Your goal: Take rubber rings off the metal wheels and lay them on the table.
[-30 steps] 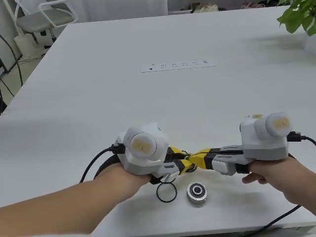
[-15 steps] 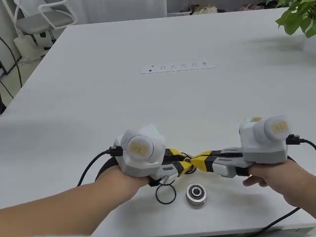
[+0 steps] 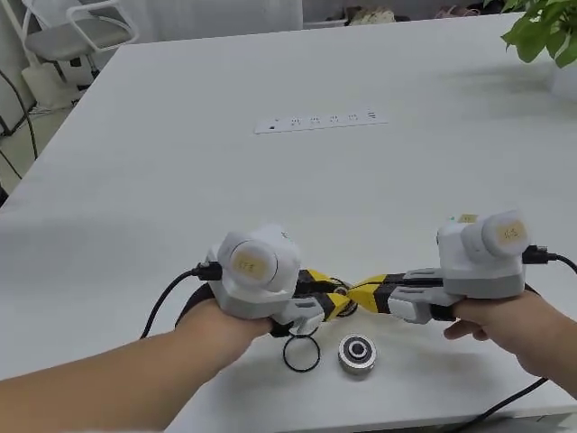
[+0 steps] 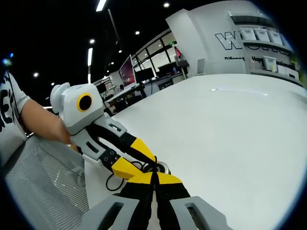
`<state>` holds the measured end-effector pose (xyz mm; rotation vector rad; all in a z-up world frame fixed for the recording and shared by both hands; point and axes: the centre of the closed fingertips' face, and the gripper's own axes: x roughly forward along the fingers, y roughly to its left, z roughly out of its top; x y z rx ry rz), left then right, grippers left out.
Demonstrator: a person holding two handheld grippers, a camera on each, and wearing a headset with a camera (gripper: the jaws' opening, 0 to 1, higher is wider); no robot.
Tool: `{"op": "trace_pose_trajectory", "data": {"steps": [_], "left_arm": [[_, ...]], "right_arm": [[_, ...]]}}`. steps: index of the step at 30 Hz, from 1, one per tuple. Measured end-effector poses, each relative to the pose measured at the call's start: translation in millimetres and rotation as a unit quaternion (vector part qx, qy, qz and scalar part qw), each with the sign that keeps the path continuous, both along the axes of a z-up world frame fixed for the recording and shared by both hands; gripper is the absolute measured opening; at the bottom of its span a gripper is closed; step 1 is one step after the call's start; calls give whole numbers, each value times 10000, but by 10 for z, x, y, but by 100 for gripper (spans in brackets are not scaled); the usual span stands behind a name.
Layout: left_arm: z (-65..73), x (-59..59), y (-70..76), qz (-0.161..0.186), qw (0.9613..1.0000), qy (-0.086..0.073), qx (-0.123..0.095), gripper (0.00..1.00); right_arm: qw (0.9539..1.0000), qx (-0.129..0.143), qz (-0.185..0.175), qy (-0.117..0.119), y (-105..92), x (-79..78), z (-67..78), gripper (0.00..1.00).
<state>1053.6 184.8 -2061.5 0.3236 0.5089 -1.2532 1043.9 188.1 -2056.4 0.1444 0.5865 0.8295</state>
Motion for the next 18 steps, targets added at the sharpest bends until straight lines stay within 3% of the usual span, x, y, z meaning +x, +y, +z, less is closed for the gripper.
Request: {"op": "trace_pose_trajectory", "data": {"steps": [9, 18], "left_arm": [[7, -19, -5, -46, 10000, 49, 0, 11], [5, -39, 47, -233, 9996, -59, 177, 16]], "right_arm": [[10000, -4, 6, -4, 0, 5, -3, 0], [10000, 30, -14, -3, -21, 26, -8, 0]]}}
